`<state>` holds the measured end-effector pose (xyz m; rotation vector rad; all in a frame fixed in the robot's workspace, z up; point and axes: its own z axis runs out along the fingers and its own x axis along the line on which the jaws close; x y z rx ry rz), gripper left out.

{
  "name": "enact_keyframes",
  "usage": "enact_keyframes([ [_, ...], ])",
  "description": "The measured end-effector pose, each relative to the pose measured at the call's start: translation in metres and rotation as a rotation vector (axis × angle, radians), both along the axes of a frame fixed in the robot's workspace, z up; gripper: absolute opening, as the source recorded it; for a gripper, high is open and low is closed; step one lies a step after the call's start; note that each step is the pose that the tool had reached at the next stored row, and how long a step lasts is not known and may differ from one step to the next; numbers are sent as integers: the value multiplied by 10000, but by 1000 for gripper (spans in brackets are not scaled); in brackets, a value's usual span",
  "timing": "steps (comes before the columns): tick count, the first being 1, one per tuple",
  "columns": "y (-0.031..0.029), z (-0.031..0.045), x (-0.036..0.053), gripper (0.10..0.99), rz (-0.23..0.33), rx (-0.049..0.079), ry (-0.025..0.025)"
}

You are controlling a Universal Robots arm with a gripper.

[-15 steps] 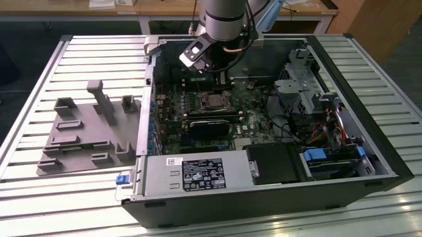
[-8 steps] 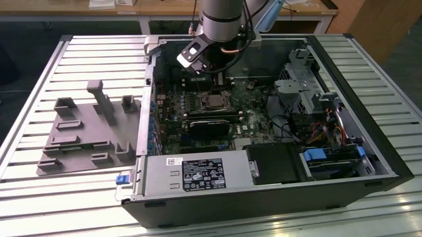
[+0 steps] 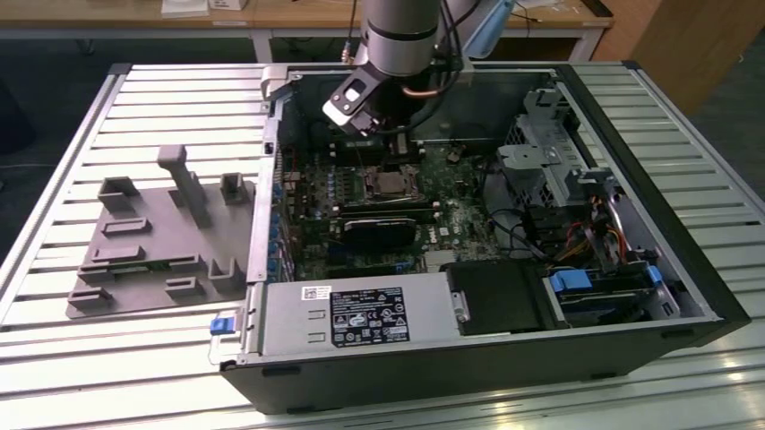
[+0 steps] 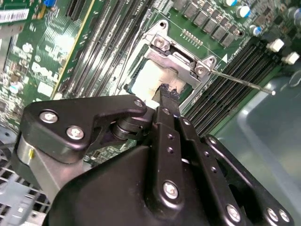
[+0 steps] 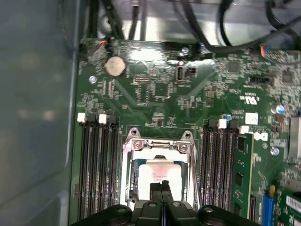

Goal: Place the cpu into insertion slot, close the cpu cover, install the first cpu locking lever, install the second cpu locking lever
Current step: 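Close the cpu cover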

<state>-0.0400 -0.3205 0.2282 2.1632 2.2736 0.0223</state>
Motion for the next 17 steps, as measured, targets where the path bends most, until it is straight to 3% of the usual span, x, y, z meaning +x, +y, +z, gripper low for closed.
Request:
enact_keyframes([
  [17, 0, -12, 0, 102, 2983, -10, 1],
])
